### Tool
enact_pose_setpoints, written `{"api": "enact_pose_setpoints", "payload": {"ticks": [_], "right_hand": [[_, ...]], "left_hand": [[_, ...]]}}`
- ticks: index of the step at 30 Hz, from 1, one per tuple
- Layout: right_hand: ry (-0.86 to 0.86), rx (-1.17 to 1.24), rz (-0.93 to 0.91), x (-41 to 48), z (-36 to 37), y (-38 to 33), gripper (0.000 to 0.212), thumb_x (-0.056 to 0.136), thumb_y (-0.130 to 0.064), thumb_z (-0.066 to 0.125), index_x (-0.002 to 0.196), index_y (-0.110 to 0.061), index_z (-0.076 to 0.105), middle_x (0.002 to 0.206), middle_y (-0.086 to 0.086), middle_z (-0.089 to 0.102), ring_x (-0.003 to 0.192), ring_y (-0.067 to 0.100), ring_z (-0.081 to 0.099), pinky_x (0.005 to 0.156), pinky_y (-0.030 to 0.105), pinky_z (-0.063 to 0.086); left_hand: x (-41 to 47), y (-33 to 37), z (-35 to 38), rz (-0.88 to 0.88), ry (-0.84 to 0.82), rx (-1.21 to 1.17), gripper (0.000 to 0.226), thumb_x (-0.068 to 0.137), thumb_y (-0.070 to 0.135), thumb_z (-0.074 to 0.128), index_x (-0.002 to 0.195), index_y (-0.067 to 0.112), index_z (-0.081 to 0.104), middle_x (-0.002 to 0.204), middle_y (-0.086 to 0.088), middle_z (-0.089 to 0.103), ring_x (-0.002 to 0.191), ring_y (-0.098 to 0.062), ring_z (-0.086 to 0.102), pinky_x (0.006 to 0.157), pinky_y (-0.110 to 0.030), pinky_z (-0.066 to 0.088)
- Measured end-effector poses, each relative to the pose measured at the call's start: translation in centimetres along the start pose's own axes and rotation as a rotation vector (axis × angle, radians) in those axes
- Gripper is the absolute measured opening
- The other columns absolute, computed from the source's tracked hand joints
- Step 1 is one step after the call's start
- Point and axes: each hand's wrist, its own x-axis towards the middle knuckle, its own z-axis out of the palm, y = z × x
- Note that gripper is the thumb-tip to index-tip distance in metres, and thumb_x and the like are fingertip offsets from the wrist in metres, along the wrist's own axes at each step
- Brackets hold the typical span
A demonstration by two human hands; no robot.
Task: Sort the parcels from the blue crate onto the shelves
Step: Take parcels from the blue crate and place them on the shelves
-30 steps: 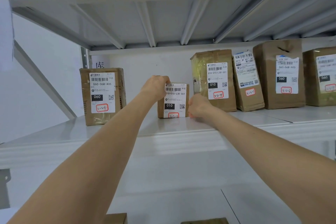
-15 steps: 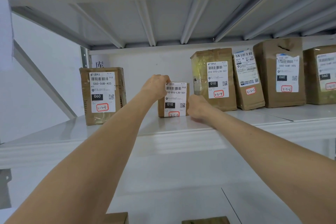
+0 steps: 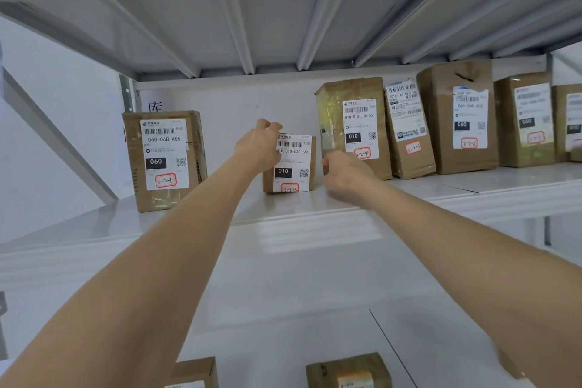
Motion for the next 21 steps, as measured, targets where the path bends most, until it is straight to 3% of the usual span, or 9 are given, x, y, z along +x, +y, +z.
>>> {"api": "enact_pose_setpoints", "payload": {"ticks": [3,4,5,7,10,17,21], "right_hand": [[0.045,-0.037,-0.016,-0.4,-0.2,0.3,0.019,0.084,-0.009,0.050,0.101,-0.014,0.057,0.116,0.008,0.058,0.099,0.028,0.054,0.076,0.033,0.045],[0.052,-0.051,-0.025,-0.5,-0.4,0.5,0.020,0.084,-0.011,0.052,0.102,-0.015,0.056,0.120,0.009,0.056,0.103,0.029,0.052,0.078,0.035,0.045],[0.047,-0.059,-0.040,-0.5,-0.4,0.7,0.030,0.084,-0.016,0.054,0.115,-0.017,0.056,0.129,0.009,0.050,0.112,0.030,0.049,0.086,0.038,0.046],[0.016,-0.100,-0.084,-0.9,-0.5,1.2,0.059,0.088,-0.026,0.056,0.143,-0.024,0.037,0.150,0.008,0.029,0.136,0.030,0.031,0.105,0.045,0.038],[0.039,-0.167,-0.143,-2.5,-0.9,1.9,0.065,0.092,-0.032,0.052,0.149,-0.027,0.023,0.158,0.007,0.012,0.144,0.030,0.014,0.113,0.046,0.027],[0.266,-0.146,-0.140,-10.1,-4.5,8.1,0.055,0.093,-0.027,0.051,0.144,-0.022,0.032,0.151,0.008,0.023,0.133,0.030,0.031,0.103,0.041,0.036],[0.257,-0.187,-0.079,-16.9,-7.0,14.2,0.054,0.095,-0.027,0.052,0.144,-0.022,0.032,0.155,0.007,0.016,0.138,0.027,0.025,0.106,0.040,0.033]], "left_hand": [[-0.8,0.4,0.2,-0.009,0.045,0.027,0.054,0.089,0.011,0.053,0.140,0.016,0.036,0.141,-0.008,0.034,0.124,-0.027,0.044,0.089,-0.041,0.046],[-1.1,0.5,0.3,-0.011,0.058,0.034,0.052,0.089,0.012,0.053,0.139,0.016,0.038,0.139,-0.008,0.035,0.123,-0.026,0.044,0.087,-0.040,0.046],[-1.5,0.6,0.3,-0.015,0.065,0.042,0.051,0.089,0.012,0.053,0.138,0.016,0.039,0.138,-0.008,0.036,0.124,-0.026,0.043,0.086,-0.040,0.046],[-2.4,1.0,0.3,-0.024,0.060,0.059,0.052,0.089,0.013,0.053,0.138,0.016,0.038,0.137,-0.007,0.036,0.125,-0.025,0.041,0.085,-0.039,0.046],[-4.0,2.3,-0.1,-0.026,0.045,0.073,0.053,0.089,0.012,0.052,0.140,0.015,0.036,0.139,-0.007,0.035,0.125,-0.025,0.040,0.079,-0.036,0.045],[-9.6,12.0,-0.5,0.123,0.220,-0.102,0.045,0.090,0.011,0.049,0.135,0.012,0.044,0.133,-0.008,0.042,0.117,-0.026,0.048,0.074,-0.036,0.045],[-15.1,20.3,1.7,0.256,0.246,-0.202,0.043,0.085,0.005,0.051,0.127,0.009,0.050,0.125,-0.010,0.047,0.112,-0.027,0.050,0.063,-0.034,0.041]]}}
